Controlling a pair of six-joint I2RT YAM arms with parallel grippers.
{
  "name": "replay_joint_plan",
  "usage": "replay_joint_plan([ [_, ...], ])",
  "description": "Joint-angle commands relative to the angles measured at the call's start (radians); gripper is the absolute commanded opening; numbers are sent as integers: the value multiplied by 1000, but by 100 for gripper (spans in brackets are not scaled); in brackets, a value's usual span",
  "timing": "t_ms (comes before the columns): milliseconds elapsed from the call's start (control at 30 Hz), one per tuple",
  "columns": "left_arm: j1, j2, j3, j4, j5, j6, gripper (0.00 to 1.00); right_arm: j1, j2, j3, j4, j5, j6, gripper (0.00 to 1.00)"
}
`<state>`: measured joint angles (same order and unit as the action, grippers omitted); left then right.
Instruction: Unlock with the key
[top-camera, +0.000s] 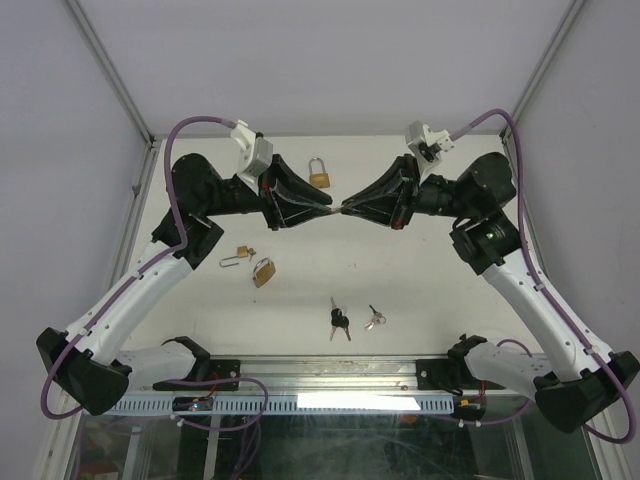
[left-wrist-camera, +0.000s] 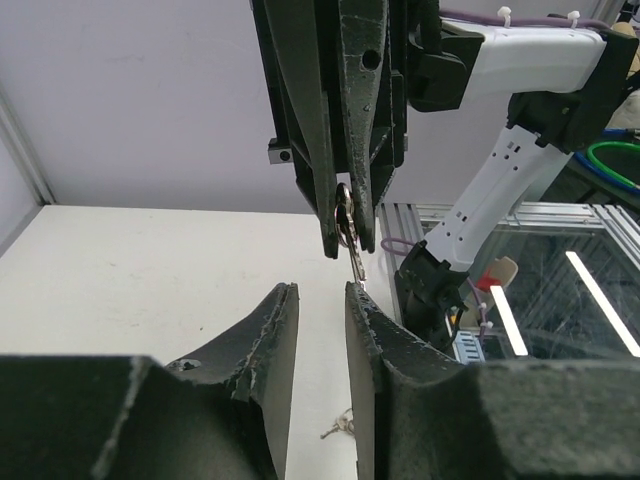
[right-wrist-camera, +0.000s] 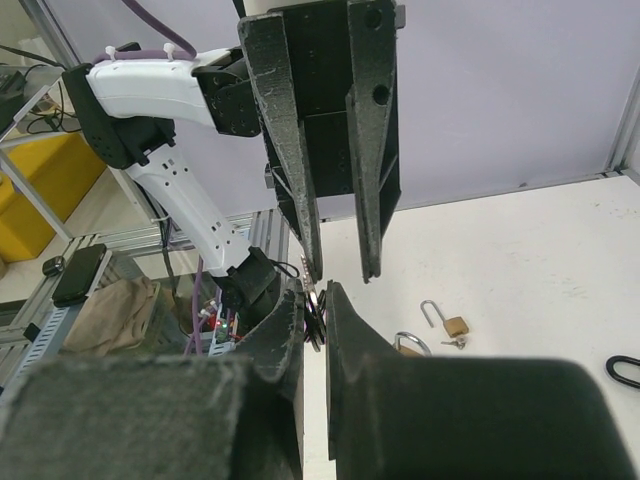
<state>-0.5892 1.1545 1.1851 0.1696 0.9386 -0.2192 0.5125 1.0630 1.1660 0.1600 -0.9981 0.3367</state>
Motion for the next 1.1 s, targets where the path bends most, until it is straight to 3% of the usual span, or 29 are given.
replay_joint_plan([
  [0,-6,-10,43,69,56,-4,24,-4,-22,12,5,66,-49,0],
  [167,-5,-2,44,84,74,-20,22,-3,-37,5,-21,99,-79,0],
  [367,-6,-1,40,90,81,-23,27,-3,-57,0,-48,133,-102,0],
  [600,-8,5,9,164,38,-78,19,-4,-54,-5,-43,109,-88,0],
  [800,-16,-4,-3,152,2,-71,21,-4,-58,-7,-39,106,-78,0],
  [933,-30,6,-3,142,-14,-44,29,-3,-53,-7,-19,100,-64,0],
  [1067,-43,15,1,164,-24,-41,25,-4,-47,-5,-17,93,-61,0],
])
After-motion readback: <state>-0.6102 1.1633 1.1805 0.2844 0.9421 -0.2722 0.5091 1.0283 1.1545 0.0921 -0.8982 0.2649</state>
